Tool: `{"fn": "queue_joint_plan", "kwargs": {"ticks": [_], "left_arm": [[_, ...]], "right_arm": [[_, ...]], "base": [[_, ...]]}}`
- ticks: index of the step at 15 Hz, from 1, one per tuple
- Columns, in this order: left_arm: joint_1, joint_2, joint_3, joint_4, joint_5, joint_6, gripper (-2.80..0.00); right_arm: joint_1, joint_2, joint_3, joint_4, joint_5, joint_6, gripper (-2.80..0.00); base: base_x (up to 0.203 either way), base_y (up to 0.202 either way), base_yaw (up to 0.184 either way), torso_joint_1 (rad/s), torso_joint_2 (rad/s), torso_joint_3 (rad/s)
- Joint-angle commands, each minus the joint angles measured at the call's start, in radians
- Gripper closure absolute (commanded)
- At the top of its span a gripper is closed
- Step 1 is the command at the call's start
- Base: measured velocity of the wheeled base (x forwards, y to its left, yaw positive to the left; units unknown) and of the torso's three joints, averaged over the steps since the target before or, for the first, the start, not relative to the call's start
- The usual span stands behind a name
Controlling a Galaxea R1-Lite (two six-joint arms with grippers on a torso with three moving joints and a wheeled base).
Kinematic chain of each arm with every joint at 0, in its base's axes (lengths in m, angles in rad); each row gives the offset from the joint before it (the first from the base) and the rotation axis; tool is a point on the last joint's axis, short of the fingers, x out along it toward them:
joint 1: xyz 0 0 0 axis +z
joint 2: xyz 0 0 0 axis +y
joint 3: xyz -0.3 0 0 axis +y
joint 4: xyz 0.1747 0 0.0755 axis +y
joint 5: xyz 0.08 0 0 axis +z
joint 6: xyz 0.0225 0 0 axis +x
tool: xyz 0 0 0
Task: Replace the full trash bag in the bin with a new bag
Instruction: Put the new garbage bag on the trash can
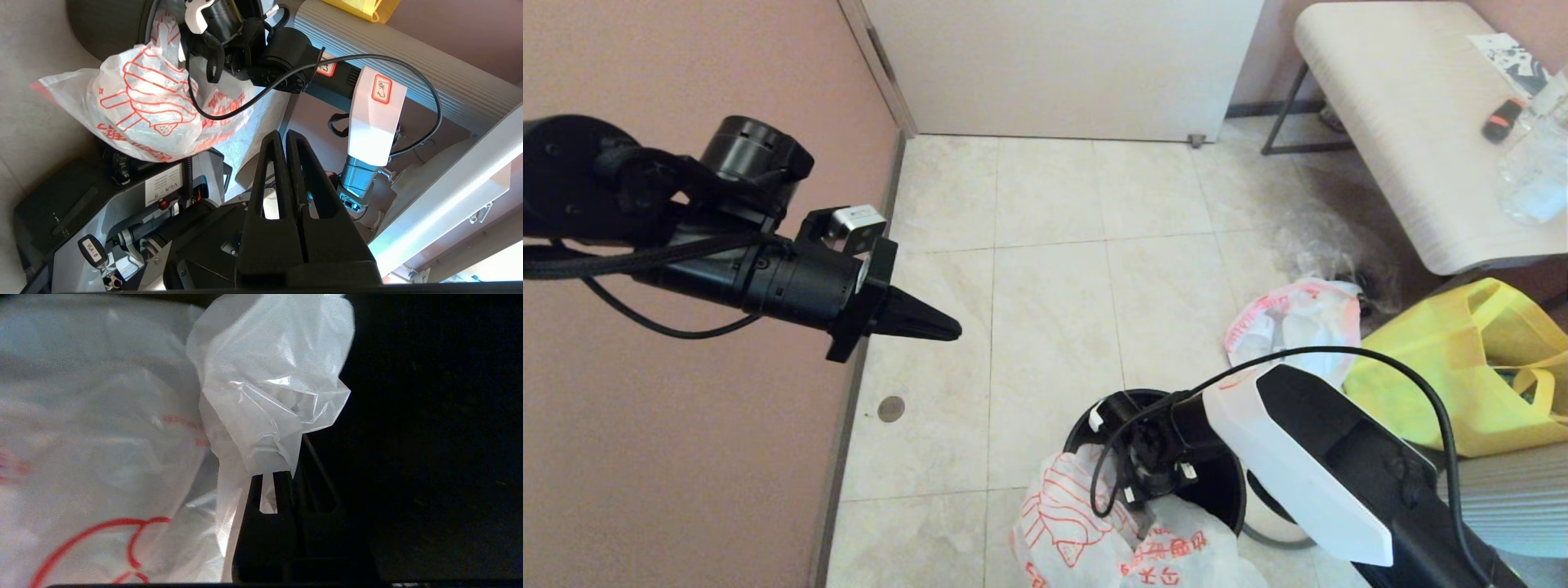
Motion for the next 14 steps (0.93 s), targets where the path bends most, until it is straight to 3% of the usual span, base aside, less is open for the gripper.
{"fn": "queue_joint_plan", "kwargs": {"ticks": [1,7,9,11,14], "left_arm": [[0.000,0.000,0.000,0.003,-0.004,-0.003,0.00],[-0.002,0.000,0.000,0.003,-0.004,-0.003,0.00],[-0.002,-0.003,0.000,0.003,-0.004,-0.003,0.00],[-0.002,-0.004,0.000,0.005,-0.004,-0.003,0.00],[-0.003,-0.004,0.000,0.005,-0.004,-0.003,0.00]], "right_arm": [[0.000,0.002,0.000,0.039,0.000,0.002,0.00],[0.023,-0.051,0.075,0.043,-0.005,0.041,0.00],[0.046,-0.102,0.190,-0.068,-0.005,0.055,0.00],[0.061,-0.141,0.294,-0.271,-0.014,0.059,0.00],[0.074,-0.173,0.389,-0.346,-0.036,0.061,0.00]], "base": [[0.000,0.000,0.000,0.000,0.00,0.000],[0.000,0.000,0.000,0.000,0.00,0.000],[0.000,0.000,0.000,0.000,0.00,0.000],[0.000,0.000,0.000,0.000,0.00,0.000],[0.000,0.000,0.000,0.000,0.00,0.000]]}}
